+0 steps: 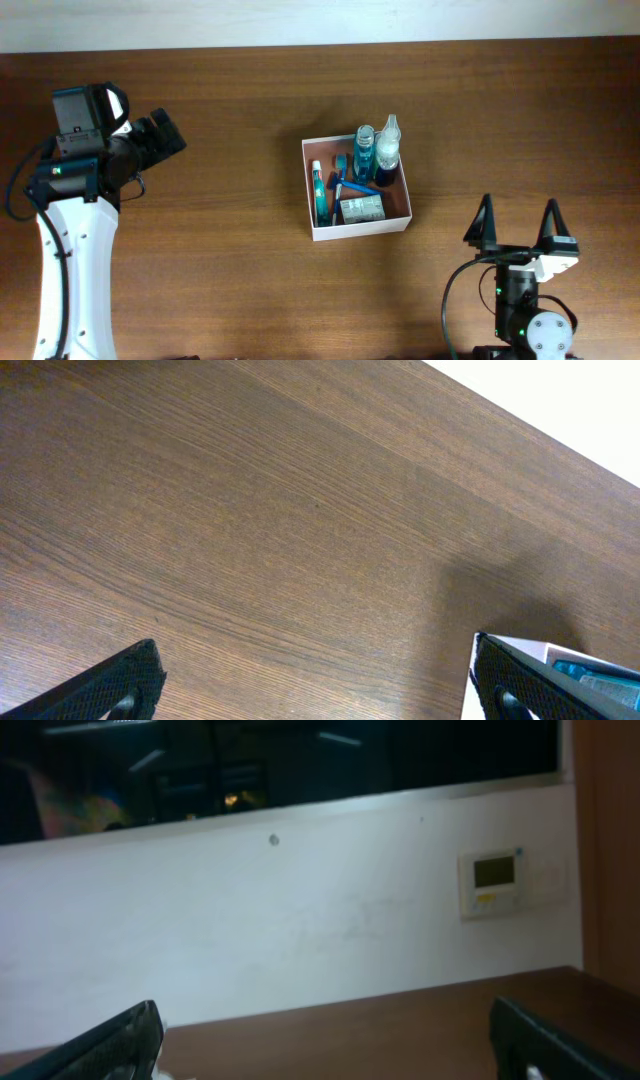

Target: Pack container

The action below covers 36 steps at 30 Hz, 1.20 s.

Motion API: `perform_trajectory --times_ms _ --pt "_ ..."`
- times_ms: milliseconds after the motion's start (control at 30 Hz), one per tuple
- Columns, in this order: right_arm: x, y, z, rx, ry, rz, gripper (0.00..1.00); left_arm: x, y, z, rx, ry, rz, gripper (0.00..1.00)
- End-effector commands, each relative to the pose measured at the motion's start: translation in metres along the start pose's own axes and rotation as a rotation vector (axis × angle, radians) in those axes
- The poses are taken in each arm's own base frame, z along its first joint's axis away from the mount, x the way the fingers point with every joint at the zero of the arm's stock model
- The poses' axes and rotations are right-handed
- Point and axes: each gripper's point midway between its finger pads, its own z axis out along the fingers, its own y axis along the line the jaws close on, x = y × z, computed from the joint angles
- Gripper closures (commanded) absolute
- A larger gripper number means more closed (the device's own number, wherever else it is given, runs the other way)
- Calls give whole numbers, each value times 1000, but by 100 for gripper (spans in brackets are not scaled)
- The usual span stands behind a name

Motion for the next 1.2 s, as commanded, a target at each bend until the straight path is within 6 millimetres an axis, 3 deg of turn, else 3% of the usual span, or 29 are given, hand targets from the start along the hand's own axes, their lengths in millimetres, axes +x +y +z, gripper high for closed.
perform_trajectory --times_ms 0,367,600,1167 --pt "14 7 -6 -48 12 3 1 -4 0 -3 -2 -13 13 1" --pt "68 23 -18 -126 230 -71 1 -5 0 -3 -2 -14 13 1" --pt "95 22 -27 -129 347 -77 1 -5 0 -3 -2 -14 13 1" --pt "97 22 -27 -129 354 -79 1 -5 0 -3 -2 -14 13 1"
